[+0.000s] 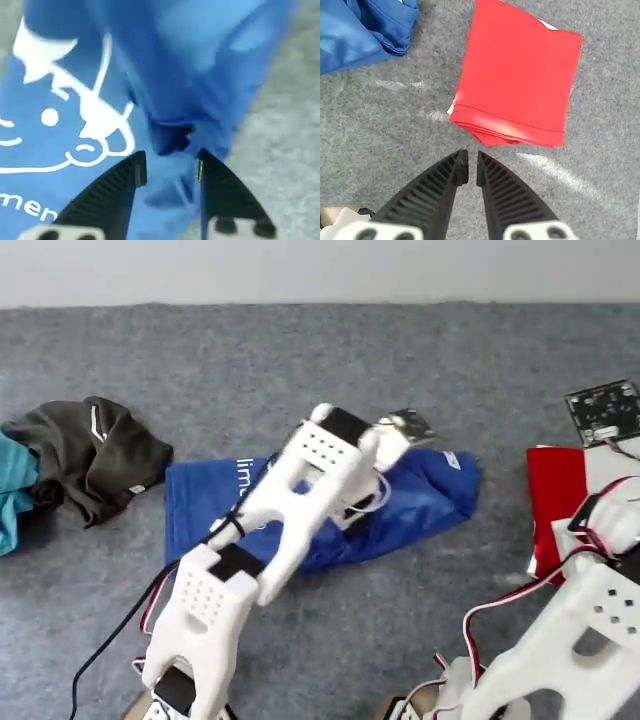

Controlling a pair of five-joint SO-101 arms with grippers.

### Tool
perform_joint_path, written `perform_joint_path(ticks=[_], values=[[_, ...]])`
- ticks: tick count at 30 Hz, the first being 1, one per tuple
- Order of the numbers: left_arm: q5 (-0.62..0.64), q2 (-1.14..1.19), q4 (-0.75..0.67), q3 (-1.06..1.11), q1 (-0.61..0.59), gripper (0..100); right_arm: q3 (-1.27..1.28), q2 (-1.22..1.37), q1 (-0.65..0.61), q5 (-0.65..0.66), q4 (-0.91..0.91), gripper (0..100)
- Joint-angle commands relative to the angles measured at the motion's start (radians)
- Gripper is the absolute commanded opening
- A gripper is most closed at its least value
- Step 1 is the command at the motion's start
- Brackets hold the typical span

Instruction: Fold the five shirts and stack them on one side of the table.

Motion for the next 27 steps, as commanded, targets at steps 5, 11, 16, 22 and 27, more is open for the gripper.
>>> perform_joint_path(ticks=[5, 11, 16, 22, 27], values=[[0.0, -0.018, 0.006, -0.025, -0.011, 17, 0.037, -0.021, 0.007, -0.011, 0.033, 4.3], [0.003, -0.097, 0.081, -0.099, -0.017, 17, 0.035, -0.021, 0.007, -0.011, 0.031, 4.3], [0.005, -0.213, 0.094, -0.171, -0.011, 17, 0.035, -0.021, 0.007, -0.011, 0.031, 4.3], [0.005, -0.189, 0.084, -0.179, 0.018, 17, 0.035, -0.021, 0.005, -0.011, 0.031, 4.3], [0.008, -0.028, 0.057, -0.139, -0.008, 17, 0.035, -0.021, 0.005, -0.011, 0.031, 4.3]])
